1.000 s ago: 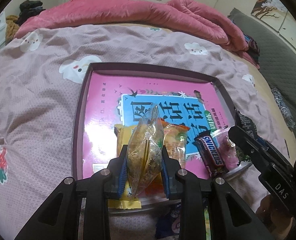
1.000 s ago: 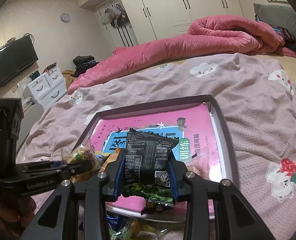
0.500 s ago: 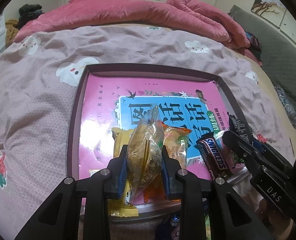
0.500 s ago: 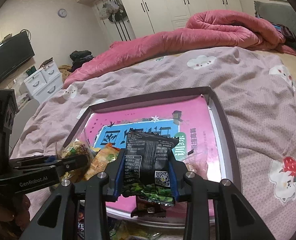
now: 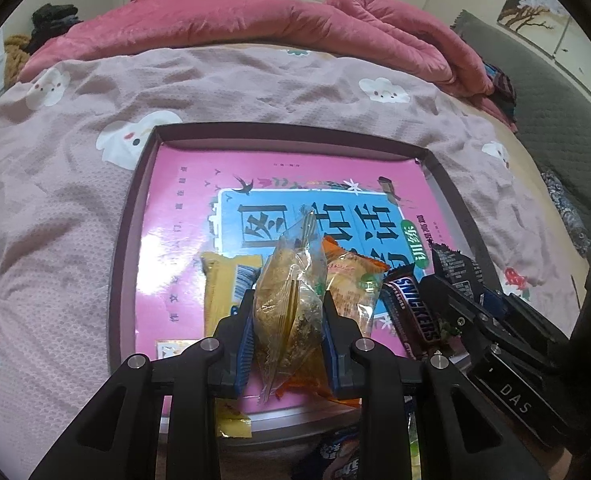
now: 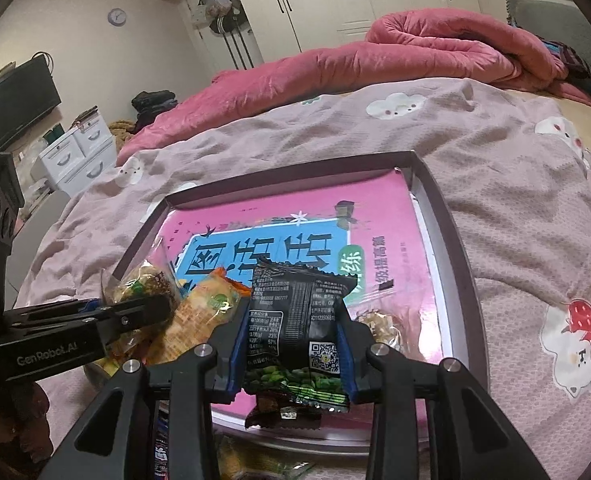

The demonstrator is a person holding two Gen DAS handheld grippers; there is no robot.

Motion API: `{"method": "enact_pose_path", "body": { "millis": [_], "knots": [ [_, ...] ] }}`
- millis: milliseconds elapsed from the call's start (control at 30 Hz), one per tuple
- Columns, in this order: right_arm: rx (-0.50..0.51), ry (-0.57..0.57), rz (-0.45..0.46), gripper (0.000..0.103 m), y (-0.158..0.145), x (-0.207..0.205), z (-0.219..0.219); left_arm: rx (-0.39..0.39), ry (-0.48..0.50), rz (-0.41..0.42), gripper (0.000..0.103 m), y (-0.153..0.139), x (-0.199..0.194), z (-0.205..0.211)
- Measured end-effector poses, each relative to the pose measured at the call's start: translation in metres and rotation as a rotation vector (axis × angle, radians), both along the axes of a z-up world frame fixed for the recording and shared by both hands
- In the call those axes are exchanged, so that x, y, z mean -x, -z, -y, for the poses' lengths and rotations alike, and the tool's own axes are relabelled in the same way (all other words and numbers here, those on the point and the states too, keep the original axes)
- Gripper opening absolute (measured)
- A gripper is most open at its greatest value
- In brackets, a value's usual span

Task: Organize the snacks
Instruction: 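Carry the pea bag and nut bag up over the tray with both grippers, then lower both bags into the tray and open both grippers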

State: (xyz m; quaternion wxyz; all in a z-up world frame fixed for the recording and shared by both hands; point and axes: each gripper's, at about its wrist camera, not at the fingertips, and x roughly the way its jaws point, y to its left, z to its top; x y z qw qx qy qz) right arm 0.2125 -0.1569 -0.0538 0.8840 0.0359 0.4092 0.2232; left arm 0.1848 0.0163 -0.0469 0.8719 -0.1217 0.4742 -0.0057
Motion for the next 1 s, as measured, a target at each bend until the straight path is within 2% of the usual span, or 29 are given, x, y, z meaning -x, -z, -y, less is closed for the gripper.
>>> {"method": "enact_pose_path", "body": {
  "millis": [1000],
  "knots": [
    [-0.012, 0.031, 0.003, 0.038, -0.006, 0.006, 0.007, 0.044, -0.013, -0.001, 0.030, 0.001, 0.001, -0.008]
  ]
}}
